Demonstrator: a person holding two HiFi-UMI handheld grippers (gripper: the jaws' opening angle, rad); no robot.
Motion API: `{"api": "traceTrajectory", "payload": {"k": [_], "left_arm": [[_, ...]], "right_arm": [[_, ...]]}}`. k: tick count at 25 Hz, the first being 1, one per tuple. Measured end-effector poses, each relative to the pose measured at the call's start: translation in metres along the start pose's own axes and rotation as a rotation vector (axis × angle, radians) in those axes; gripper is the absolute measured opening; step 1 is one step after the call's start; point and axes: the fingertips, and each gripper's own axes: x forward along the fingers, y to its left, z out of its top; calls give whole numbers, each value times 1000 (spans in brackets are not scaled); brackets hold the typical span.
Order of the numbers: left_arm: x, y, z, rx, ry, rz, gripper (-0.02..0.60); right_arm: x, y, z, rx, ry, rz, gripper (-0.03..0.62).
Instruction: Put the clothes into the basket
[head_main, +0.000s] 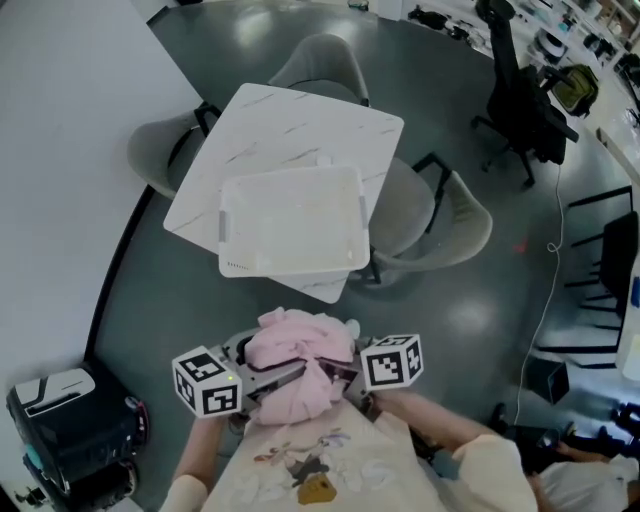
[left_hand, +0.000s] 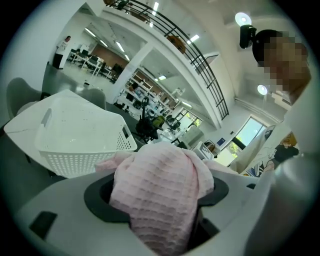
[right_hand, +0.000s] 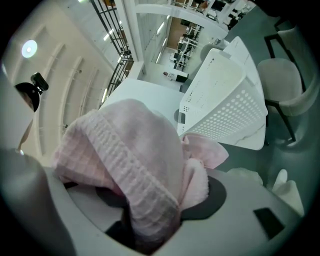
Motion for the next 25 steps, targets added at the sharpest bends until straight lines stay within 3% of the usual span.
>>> {"api": "traceTrajectory", "payload": {"k": [3,10,15,25], "left_arm": [[-1,20,12,-20,-9,-17,362],[17,61,66,62,50,-88,362],[19,67,98,114,90,-118,362],[14,94,160,145,-8,-86,362]], "right_arm": [[14,-5,15,5,-7,-16,252],[31,-17,85,-21,-153,-51,252],[36,-10,117,-41,-223,-59,250],[55,-1,181,-117,-254,-69,250]]}}
